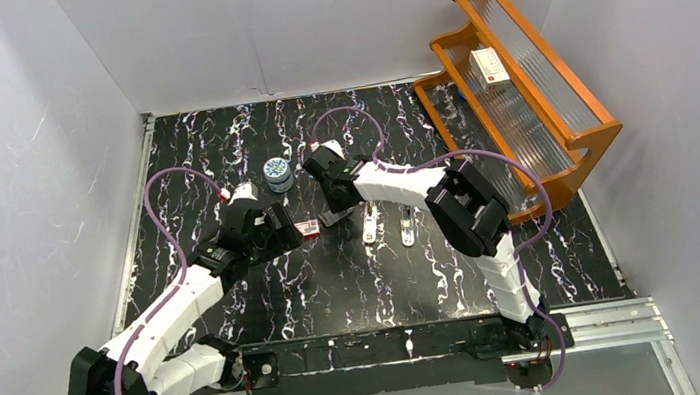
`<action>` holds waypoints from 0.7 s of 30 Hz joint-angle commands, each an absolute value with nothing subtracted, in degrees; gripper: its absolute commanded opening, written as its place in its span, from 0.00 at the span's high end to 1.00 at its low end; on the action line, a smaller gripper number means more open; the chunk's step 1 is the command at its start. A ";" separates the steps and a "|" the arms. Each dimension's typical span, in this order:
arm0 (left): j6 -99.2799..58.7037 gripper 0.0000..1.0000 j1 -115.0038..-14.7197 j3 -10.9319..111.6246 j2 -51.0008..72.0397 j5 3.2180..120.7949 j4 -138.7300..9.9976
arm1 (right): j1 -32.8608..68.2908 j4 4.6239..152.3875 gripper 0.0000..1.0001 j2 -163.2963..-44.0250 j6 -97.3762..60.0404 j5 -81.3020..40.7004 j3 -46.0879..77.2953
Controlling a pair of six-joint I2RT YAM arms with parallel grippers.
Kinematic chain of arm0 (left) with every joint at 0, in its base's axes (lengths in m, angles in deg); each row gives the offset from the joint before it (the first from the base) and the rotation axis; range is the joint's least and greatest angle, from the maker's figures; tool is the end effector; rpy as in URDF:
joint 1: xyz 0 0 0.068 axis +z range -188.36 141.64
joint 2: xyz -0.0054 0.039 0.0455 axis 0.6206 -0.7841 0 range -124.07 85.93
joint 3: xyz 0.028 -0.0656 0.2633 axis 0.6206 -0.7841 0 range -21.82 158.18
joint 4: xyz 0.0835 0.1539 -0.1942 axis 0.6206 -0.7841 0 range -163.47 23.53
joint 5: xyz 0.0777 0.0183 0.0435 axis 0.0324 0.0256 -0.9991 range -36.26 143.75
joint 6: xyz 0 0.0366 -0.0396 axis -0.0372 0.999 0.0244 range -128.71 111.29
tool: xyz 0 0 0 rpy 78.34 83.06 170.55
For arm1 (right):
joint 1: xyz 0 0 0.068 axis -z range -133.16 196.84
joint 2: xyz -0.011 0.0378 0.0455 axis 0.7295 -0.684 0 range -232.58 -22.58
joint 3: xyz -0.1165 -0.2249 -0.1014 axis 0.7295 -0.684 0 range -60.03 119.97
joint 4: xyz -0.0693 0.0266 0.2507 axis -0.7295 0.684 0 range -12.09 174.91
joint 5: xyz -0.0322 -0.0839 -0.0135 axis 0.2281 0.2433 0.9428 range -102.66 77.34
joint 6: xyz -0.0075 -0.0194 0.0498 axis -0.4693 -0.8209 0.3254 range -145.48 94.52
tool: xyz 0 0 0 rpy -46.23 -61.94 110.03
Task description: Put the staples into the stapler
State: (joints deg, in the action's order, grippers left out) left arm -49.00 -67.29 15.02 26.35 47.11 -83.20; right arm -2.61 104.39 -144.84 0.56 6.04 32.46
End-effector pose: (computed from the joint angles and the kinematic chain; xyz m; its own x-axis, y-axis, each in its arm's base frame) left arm 0.1945 -0.1027 0.2322 -0.6845 -0.3556 -0.6364 -0.0528 0.8948 -0.4433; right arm 0.3099 0.3445 0.1776 -0.7508 -0.2379 -0.6161 -0.3054 0.9522 0.0045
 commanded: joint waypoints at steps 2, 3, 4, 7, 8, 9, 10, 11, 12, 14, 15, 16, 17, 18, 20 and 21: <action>-49.05 0.21 -66.93 14.65 27.48 46.88 -83.16 | -1.79 105.84 0.72 -142.74 3.02 7.64 33.75; -49.05 0.21 -66.93 14.64 27.48 46.89 -83.21 | -1.71 105.29 0.73 -142.46 3.14 7.24 33.44; -49.01 0.21 -66.93 14.69 27.48 46.93 -83.21 | -1.68 104.72 0.73 -142.20 3.21 6.82 33.09; -49.05 0.21 -66.93 14.71 27.48 46.89 -83.28 | -1.43 103.41 0.74 -141.46 3.43 6.23 32.66; -49.05 0.21 -66.93 14.72 27.48 46.88 -83.20 | -1.47 103.11 0.74 -141.23 3.51 6.16 32.54; -49.05 0.21 -66.93 14.70 27.48 46.89 -83.17 | -1.42 102.82 0.74 -140.89 3.60 6.12 32.45; -49.05 0.21 -66.93 14.73 27.48 46.89 -83.15 | -1.37 102.49 0.74 -140.57 3.50 6.02 32.29; -49.03 0.21 -66.94 14.73 27.48 46.89 -83.19 | -1.32 102.02 0.74 -140.19 3.36 5.82 32.01; -48.99 0.21 -66.93 14.76 27.43 46.89 -83.18 | -1.30 101.64 0.74 -139.76 3.30 5.69 31.80; -48.97 0.21 -66.93 14.71 27.39 46.83 -83.09 | -1.24 101.39 0.74 -139.21 3.26 5.71 31.49; -48.92 0.21 -66.93 14.79 27.35 46.95 -83.08 | -1.24 101.42 0.74 -138.93 3.26 5.72 31.47; -48.91 0.21 -66.93 14.82 27.33 46.97 -83.08 | -1.21 101.35 0.74 -138.68 3.26 5.71 31.37; -48.96 0.21 -66.93 14.83 27.32 46.98 -83.11 | -1.21 101.36 0.74 -138.46 3.18 5.67 31.13; -48.96 0.21 -66.93 14.83 27.30 46.98 -83.04 | -1.15 101.32 0.74 -138.30 3.17 5.47 30.98; -48.96 0.21 -66.93 14.83 27.24 47.06 -83.05 | -1.17 101.52 0.74 -137.74 3.25 4.93 30.53; -48.96 0.21 -66.93 14.85 27.22 47.04 -83.08 | -1.15 101.62 0.74 -137.31 3.44 4.56 30.11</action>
State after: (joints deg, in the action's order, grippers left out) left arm -49.00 -67.29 15.00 26.38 47.16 -83.20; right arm -1.49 103.10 -141.47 2.83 5.23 31.01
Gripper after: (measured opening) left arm 0.785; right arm 0.270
